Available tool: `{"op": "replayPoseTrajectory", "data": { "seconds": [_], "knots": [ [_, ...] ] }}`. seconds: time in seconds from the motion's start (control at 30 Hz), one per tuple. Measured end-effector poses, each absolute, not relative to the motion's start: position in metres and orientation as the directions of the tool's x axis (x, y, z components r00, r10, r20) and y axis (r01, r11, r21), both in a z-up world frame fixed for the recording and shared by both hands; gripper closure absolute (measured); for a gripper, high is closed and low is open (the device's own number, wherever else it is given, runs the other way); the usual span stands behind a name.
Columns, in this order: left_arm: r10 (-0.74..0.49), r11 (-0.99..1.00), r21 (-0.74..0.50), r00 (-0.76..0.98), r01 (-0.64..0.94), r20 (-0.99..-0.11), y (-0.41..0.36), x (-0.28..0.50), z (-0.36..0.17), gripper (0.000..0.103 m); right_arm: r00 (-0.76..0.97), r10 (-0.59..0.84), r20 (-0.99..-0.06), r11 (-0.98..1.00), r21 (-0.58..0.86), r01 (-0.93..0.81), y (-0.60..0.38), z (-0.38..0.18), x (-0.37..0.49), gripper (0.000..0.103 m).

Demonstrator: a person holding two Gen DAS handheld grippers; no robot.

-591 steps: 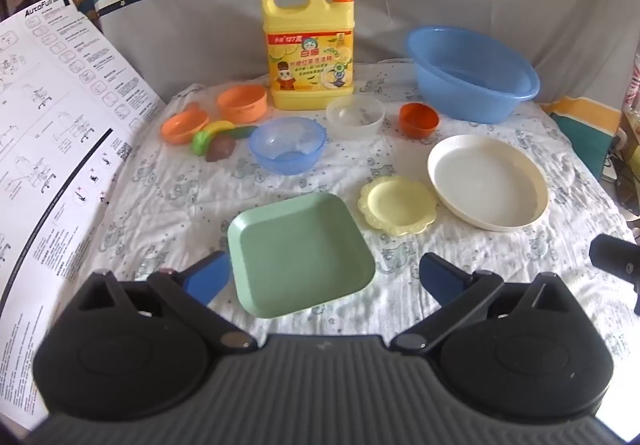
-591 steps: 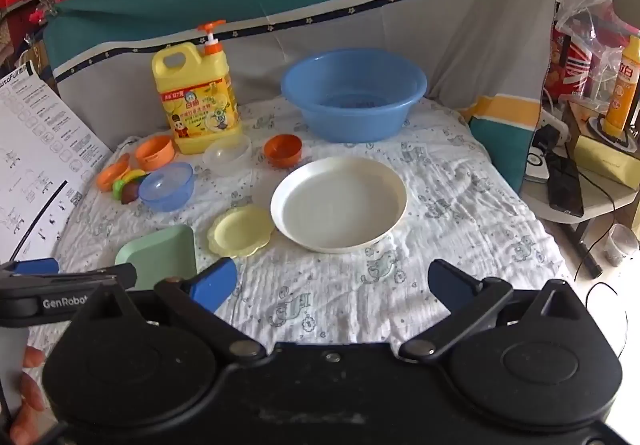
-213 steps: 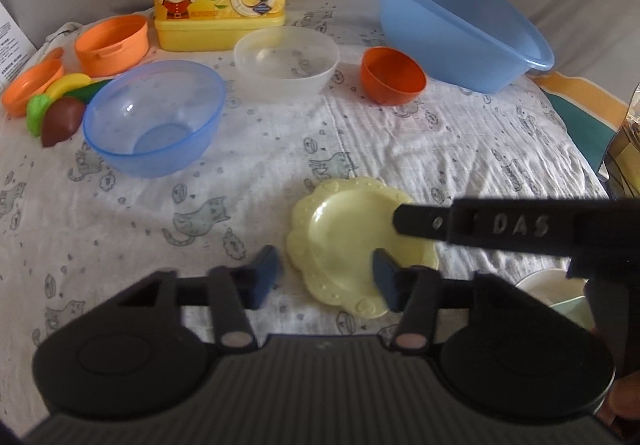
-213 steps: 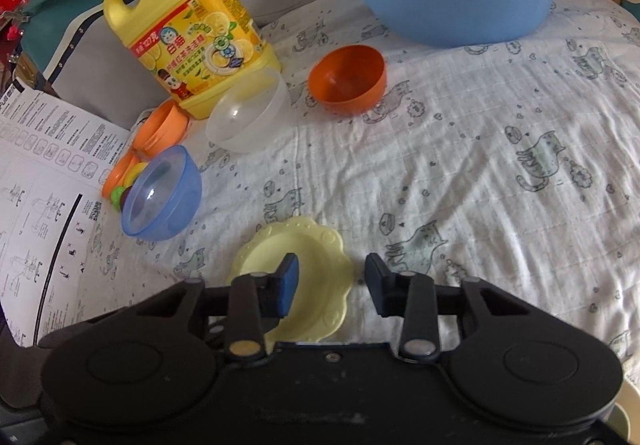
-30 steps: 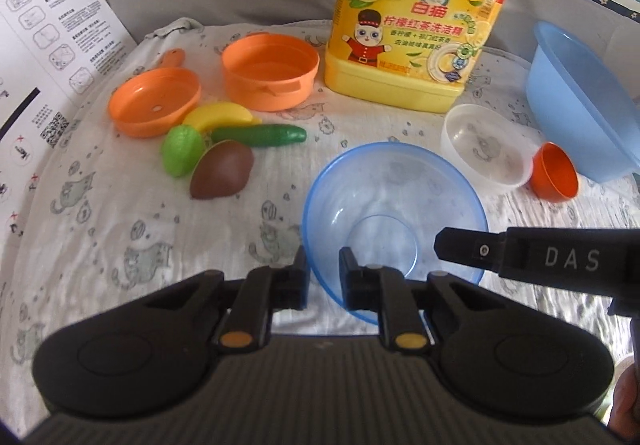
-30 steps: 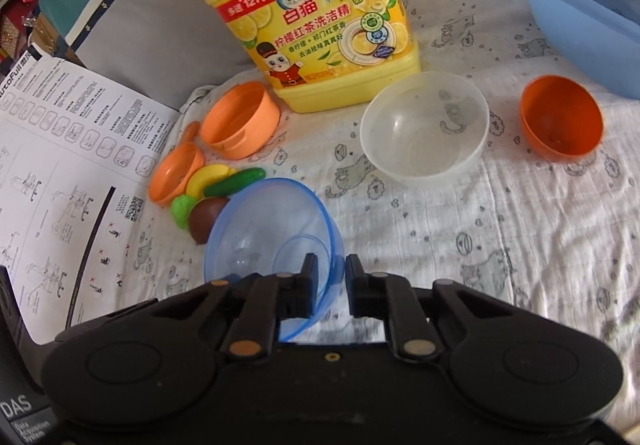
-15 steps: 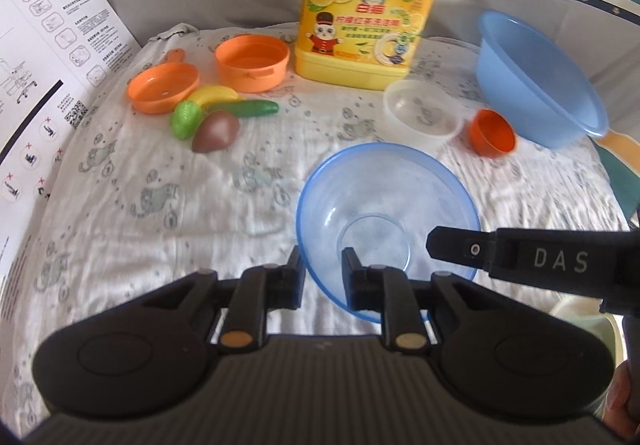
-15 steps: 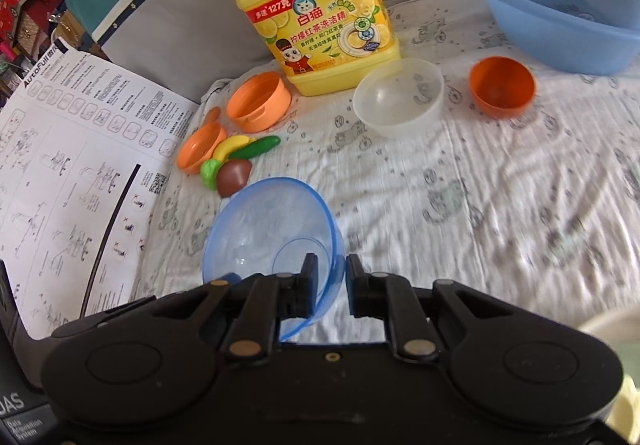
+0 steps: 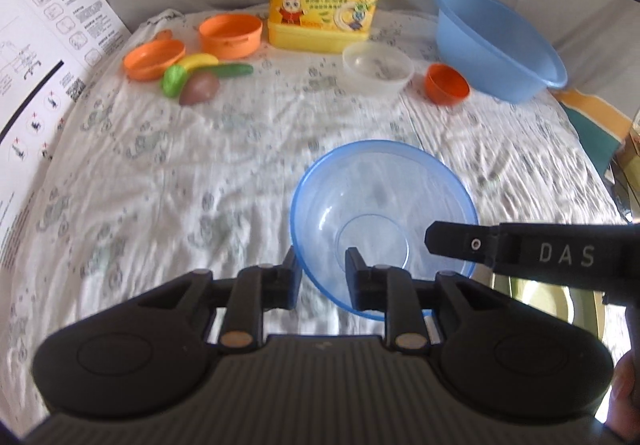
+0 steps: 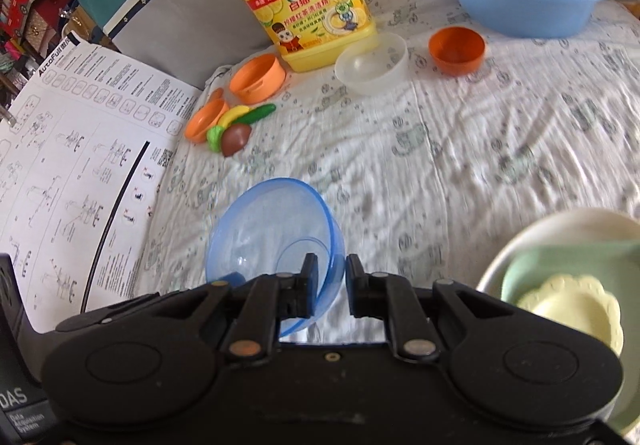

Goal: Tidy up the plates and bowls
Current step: 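Carry the blue bowl with both grippers and lower it beside the plate stack, then open both grippers to release the blue bowl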

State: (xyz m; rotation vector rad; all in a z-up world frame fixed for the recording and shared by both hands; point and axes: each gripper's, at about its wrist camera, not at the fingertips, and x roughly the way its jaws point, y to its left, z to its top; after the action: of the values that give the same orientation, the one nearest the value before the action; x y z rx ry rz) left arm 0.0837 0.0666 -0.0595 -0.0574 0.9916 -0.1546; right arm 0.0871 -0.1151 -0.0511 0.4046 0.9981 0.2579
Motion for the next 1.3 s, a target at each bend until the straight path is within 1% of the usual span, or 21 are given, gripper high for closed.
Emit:
{"op": "replayPoseTrajectory", "data": {
  "seconds": [0.2, 0.37, 0.77, 0.9, 0.93, 0.97, 1.0, 1.03, 1.07, 1.1, 1.13, 1.17, 1.2, 1.3],
  "knots": [
    [-0.164, 0.987, -0.138, 0.519, 0.088, -0.839, 0.075, 0.060, -0.067, 0.081, 0.499, 0.408, -0.765, 0.893, 0.448, -0.044, -0.112, -0.057, 0.065, 0.088],
    [-0.150, 0.988, -0.121, 0.491, 0.092, -0.858, 0.081, 0.048, -0.078, 0.081, 0.463, 0.415, -0.783, 0.896, 0.440, -0.059, -0.101, -0.066, 0.058, 0.088],
    [-0.135, 0.991, -0.114, 0.467, 0.073, -0.874, 0.093, 0.047, -0.091, 0.081, 0.406, 0.420, -0.812, 0.900, 0.429, -0.072, -0.085, -0.081, 0.058, 0.088],
    [-0.131, 0.991, -0.111, 0.461, 0.069, -0.877, 0.094, 0.049, -0.095, 0.080, 0.393, 0.425, -0.816, 0.899, 0.433, -0.073, -0.083, -0.085, 0.061, 0.086],
    [-0.127, 0.992, -0.107, 0.461, 0.068, -0.878, 0.095, 0.049, -0.096, 0.079, 0.389, 0.427, -0.816, 0.898, 0.435, -0.073, -0.083, -0.085, 0.062, 0.085],
    [-0.120, 0.993, -0.100, 0.460, 0.068, -0.880, 0.095, 0.049, -0.097, 0.075, 0.386, 0.428, -0.817, 0.897, 0.436, -0.074, -0.082, -0.087, 0.063, 0.084],
    [-0.111, 0.994, -0.091, 0.459, 0.066, -0.882, 0.095, 0.049, -0.099, 0.069, 0.386, 0.426, -0.818, 0.898, 0.433, -0.074, -0.082, -0.087, 0.063, 0.077],
    [-0.100, 0.995, -0.081, 0.458, 0.060, -0.884, 0.095, 0.049, -0.100, 0.049, 0.389, 0.424, -0.818, 0.900, 0.430, -0.074, -0.082, -0.087, 0.063, 0.062],
    [-0.088, 0.996, -0.072, 0.460, 0.051, -0.884, 0.097, 0.049, -0.101, 0.028, 0.394, 0.420, -0.818, 0.901, 0.428, -0.071, -0.082, -0.087, 0.064, 0.050],
    [-0.077, 0.997, -0.065, 0.465, 0.043, -0.882, 0.098, 0.048, -0.102, 0.020, 0.399, 0.417, -0.817, 0.901, 0.428, -0.066, -0.083, -0.087, 0.064, 0.028],
    [-0.070, 0.998, -0.061, 0.470, 0.036, -0.880, 0.100, 0.048, -0.102, 0.009, 0.409, 0.413, -0.814, 0.902, 0.427, -0.063, -0.084, -0.086, 0.065, 0.016],
    [-0.068, 0.998, -0.062, 0.472, 0.028, -0.879, 0.102, 0.048, -0.101, 0.001, 0.420, 0.408, -0.811, 0.904, 0.423, -0.063, -0.085, -0.085, 0.065, 0.014],
    [-0.066, 0.998, -0.066, 0.474, 0.017, -0.878, 0.105, 0.048, -0.101, 0.000, 0.427, 0.403, -0.810, 0.906, 0.418, -0.062, -0.085, -0.084, 0.065, 0.012],
    [-0.069, 0.996, -0.090, 0.464, -0.023, -0.883, 0.114, 0.052, -0.103, 0.000, 0.435, 0.400, -0.807, 0.906, 0.421, -0.051, -0.089, -0.083, 0.068, 0.004]
  ]
}}
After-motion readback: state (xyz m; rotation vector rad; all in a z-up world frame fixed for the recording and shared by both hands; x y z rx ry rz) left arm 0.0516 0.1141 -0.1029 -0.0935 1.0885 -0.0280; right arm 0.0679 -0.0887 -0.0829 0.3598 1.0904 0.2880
